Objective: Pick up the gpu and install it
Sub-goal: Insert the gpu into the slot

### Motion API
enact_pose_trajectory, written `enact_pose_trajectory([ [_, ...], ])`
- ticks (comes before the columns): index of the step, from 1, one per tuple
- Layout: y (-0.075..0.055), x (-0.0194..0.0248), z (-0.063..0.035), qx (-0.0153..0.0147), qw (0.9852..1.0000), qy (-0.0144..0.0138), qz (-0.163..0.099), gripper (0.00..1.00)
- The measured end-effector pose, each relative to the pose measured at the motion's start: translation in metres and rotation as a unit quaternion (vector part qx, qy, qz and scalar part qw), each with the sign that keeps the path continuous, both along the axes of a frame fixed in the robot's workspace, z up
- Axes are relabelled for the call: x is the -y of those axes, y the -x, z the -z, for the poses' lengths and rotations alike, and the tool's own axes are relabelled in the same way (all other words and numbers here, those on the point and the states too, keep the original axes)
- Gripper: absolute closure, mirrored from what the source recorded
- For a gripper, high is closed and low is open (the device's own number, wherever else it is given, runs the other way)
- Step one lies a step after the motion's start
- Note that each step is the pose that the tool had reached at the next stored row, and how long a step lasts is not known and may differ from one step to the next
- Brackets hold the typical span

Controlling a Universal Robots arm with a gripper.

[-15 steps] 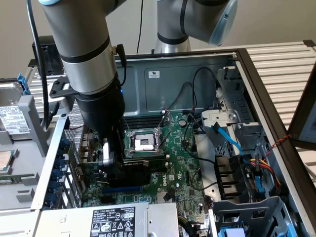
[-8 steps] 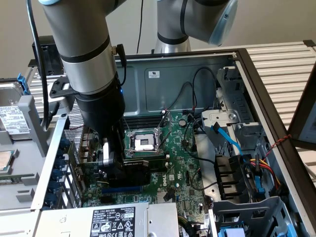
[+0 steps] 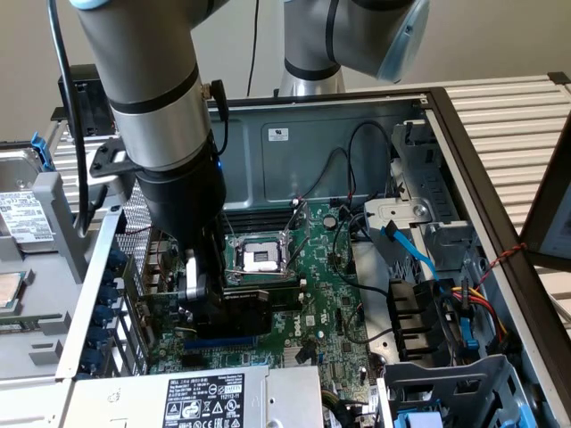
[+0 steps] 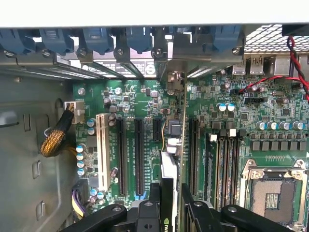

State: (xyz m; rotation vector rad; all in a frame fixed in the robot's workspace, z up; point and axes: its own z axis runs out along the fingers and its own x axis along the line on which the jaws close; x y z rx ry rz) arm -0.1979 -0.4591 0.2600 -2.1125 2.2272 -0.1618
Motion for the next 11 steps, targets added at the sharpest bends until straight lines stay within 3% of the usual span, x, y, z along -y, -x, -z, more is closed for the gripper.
enact_pose_trajectory([
  [11, 0.0, 0.0, 0.0019, 0.0, 1.0, 0.0, 0.0, 0.73],
])
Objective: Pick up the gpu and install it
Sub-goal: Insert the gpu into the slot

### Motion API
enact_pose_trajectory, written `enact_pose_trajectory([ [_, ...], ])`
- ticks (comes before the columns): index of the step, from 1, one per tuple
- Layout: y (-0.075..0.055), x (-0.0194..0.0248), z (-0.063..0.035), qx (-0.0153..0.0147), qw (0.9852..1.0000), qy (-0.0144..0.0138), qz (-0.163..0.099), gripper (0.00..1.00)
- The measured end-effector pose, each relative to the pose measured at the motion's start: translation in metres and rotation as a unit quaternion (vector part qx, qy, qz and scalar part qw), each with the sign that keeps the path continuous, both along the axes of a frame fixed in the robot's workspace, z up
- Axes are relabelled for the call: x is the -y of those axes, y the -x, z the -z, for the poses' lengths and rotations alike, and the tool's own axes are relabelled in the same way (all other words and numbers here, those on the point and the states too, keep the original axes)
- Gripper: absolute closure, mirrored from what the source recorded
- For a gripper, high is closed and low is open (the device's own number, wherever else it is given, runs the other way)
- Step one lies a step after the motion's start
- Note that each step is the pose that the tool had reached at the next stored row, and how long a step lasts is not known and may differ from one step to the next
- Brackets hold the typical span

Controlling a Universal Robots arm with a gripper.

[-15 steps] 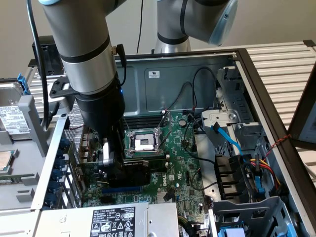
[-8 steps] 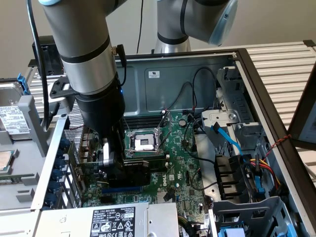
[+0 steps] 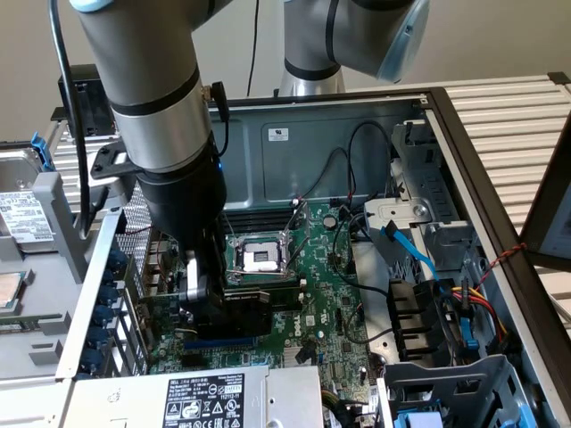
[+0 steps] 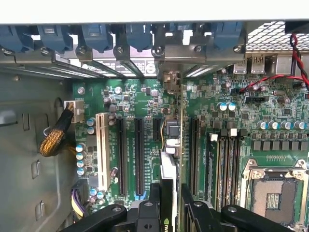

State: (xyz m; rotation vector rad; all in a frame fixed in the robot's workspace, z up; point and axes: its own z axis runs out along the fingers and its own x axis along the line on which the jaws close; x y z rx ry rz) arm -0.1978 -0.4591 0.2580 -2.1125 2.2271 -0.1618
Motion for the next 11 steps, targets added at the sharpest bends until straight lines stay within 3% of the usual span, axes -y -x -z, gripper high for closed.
enact_pose_trajectory([
  [7, -0.0003, 0.0, -0.0049, 0.0, 1.0, 0.0, 0.0, 0.73],
  [11, -0.0079, 0.0, -0.0065, 0.0, 1.0, 0.0, 0.0, 0.73],
])
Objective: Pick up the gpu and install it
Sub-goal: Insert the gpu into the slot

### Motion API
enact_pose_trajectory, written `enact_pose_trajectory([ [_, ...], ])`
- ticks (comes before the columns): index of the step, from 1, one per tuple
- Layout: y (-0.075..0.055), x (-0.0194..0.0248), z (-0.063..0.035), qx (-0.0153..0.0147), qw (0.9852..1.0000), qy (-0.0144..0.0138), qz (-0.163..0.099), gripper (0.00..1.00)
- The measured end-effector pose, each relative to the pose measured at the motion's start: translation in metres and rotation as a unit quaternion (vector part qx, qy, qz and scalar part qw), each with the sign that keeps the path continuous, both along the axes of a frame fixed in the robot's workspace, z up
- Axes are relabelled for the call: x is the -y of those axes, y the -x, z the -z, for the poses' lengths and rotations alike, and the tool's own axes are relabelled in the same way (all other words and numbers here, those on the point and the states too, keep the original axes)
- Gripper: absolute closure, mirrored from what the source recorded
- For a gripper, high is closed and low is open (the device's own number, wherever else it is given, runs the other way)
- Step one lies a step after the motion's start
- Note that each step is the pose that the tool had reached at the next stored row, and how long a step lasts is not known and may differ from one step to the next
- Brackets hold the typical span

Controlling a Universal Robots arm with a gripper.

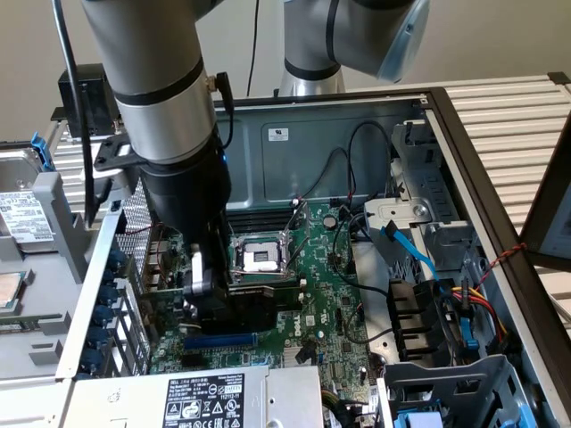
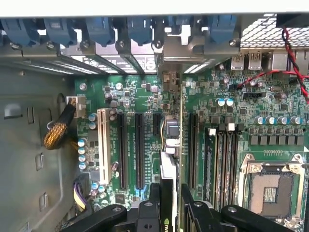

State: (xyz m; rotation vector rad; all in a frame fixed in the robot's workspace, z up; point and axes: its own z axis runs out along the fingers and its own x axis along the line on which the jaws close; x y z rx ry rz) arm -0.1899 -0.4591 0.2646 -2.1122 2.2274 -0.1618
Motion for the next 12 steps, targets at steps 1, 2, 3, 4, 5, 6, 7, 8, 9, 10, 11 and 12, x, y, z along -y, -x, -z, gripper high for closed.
enact_pose_trajectory([
  [1, -0.003, 0.0, -0.0004, 0.0, 1.0, 0.0, 0.0, 0.73],
  [2, -0.005, 0.0, -0.0012, 0.0, 1.0, 0.0, 0.0, 0.73],
  [3, -0.007, 0.0001, -0.0029, -0.0001, 1.0, 0.0001, 0.0, 0.73],
  [4, -0.008, 0.0, -0.0055, -0.0001, 1.0, 0.0001, 0.0, 0.73],
  [5, -0.009, 0.0, -0.0084, 0.0, 1.0, 0.0, 0.0, 0.73],
  [6, -0.01, 0.0, -0.0112, 0.0, 1.0, 0.0, 0.0, 0.73],
  [7, -0.01, 0.0, -0.013, -0.0001, 1.0, 0.0001, 0.0, 0.73],
  [8, -0.011, 0.0001, -0.0135, 0.0, 1.0, -0.0001, -0.001, 0.73],
  [9, -0.011, 0.0001, -0.0136, 0.0, 1.0, 0.0, -0.001, 0.73],
  [10, -0.011, 0.0001, -0.0136, 0.0001, 1.0, -0.0001, -0.001, 0.73],
  [11, -0.011, 0.0001, -0.0136, 0.0001, 1.0, 0.0, -0.001, 0.73],
  [12, -0.011, 0.0001, -0.0136, 0.0, 1.0, 0.0, -0.001, 0.73],
])
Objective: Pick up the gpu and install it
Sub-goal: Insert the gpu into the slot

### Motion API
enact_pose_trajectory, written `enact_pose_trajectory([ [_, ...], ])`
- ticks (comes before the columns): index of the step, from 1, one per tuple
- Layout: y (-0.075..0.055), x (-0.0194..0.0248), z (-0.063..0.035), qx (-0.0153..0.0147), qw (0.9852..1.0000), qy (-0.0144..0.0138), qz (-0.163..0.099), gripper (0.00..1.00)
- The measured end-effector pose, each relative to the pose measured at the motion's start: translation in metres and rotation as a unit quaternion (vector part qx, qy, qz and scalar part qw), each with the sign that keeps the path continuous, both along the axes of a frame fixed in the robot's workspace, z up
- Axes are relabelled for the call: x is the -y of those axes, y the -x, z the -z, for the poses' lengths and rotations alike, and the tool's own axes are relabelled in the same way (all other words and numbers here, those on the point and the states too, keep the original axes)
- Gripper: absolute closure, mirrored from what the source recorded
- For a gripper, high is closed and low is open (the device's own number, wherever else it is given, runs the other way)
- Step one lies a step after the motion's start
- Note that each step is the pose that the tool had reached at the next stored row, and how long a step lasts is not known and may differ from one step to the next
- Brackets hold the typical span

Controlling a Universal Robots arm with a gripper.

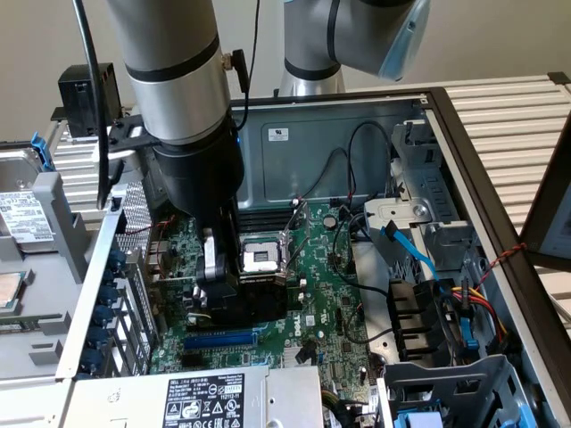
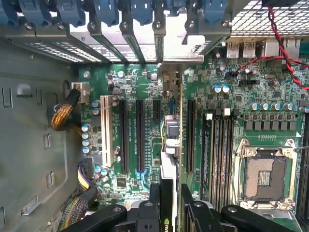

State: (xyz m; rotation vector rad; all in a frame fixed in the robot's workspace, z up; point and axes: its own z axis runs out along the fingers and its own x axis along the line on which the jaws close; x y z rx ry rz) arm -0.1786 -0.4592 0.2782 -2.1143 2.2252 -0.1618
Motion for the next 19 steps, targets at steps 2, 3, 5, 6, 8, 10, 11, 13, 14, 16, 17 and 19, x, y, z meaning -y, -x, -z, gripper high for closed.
enact_pose_trajectory([
  [2, -0.0001, 0.0, -0.0001, -0.0001, 1.0, 0.0001, 0.0, 0.73],
  [3, -0.0001, 0.0, -0.0001, 0.0, 1.0, 0.0001, 0.0, 0.73],
  [5, -0.0001, 0.0, -0.0001, -0.0001, 1.0, 0.0001, 0.0, 0.73],
  [6, -0.0001, 0.0, 0.0, 0.0, 1.0, 0.0001, -0.002, 0.73],
  [8, -0.0001, -0.0001, -0.0001, 0.0, 1.0, 0.0001, -0.008, 0.73],
  [10, -0.0002, -0.0001, -0.0001, -0.0016, 0.9998, 0.0001, -0.018, 0.73],
  [11, -0.0002, 0.0, -0.0001, -0.004, 0.9997, 0.0, -0.023, 0.73],
  [13, 0.0, -0.0001, 0.0, -0.008, 0.9996, -0.0001, -0.027, 0.73],
  [14, 0.0, -0.0001, 0.0, -0.008, 0.9996, 0.0, -0.027, 0.73],
  [16, -0.0001, -0.0012, 0.0004, -0.009, 0.9996, 0.0, -0.027, 0.73],
  [17, -0.0001, -0.002, 0.0006, -0.0096, 0.9996, 0.0001, -0.027, 0.73],
  [19, -0.0001, -0.0023, 0.0011, -0.0116, 0.9996, -0.0001, -0.027, 0.73],
])
